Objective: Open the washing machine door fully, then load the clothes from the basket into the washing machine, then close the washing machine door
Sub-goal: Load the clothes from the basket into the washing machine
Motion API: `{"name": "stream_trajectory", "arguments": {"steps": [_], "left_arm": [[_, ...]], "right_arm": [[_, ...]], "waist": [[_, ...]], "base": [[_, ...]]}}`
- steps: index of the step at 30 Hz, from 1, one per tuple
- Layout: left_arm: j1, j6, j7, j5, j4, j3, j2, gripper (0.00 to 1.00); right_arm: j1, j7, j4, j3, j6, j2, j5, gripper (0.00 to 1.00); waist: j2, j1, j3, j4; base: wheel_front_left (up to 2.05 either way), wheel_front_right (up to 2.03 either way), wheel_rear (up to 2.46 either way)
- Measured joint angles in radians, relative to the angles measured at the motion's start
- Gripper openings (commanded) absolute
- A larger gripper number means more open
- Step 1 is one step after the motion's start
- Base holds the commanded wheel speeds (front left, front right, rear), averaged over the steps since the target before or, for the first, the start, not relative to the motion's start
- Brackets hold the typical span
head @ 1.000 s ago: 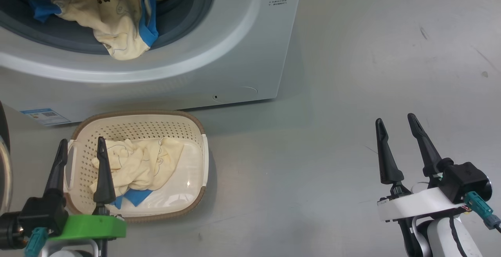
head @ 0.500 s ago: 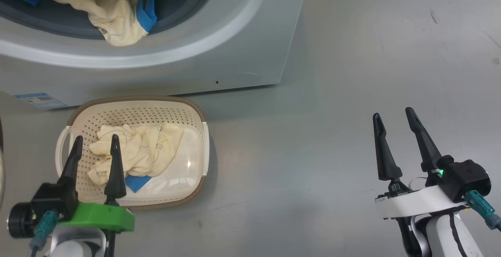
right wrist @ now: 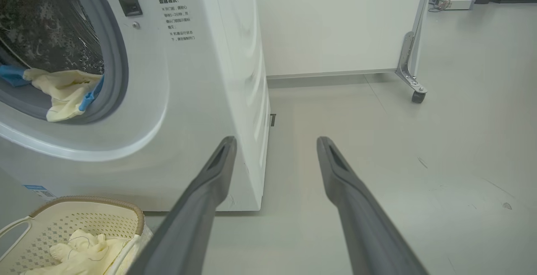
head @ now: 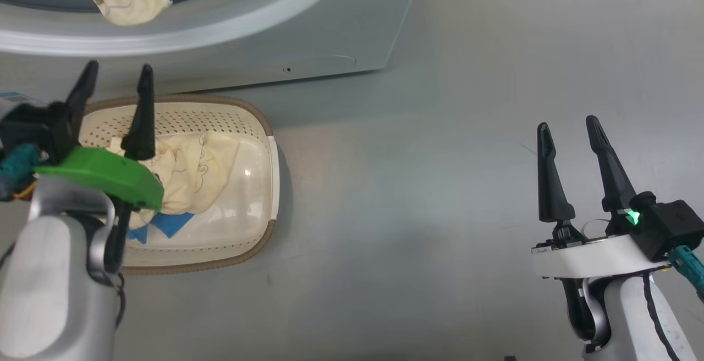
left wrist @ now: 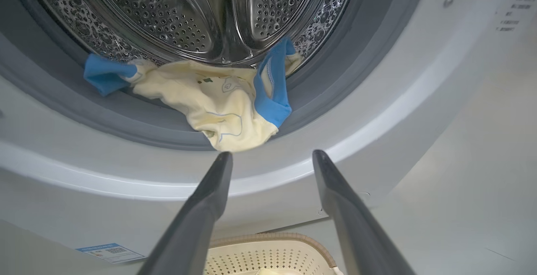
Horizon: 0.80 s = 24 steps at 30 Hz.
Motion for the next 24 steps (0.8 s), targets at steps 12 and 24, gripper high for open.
{"name": "stream_trajectory", "arguments": {"steps": [12, 24], "left_arm": [[-0.275, -0.016, 0.292, -0.023, 0.05, 0.027, 0.141, 1.0], [-0.514, -0.007, 0.594, -0.058, 0.113, 0.127, 0.299, 1.0]], "right_arm": [[-0.085, 0.0, -0.008, 0.048, -0.007, 0.0, 0.107, 1.0], [-0.154, 0.0, -0.011, 0.122, -0.019, 0.0, 0.196, 1.0]], "waist": [[0.0, 0.0001, 0.092, -0.06], [0.0, 0.0002, 0.173, -0.17]], "base": [[0.0, 0.0, 0.0], [0.0, 0.0, 0.0]]}}
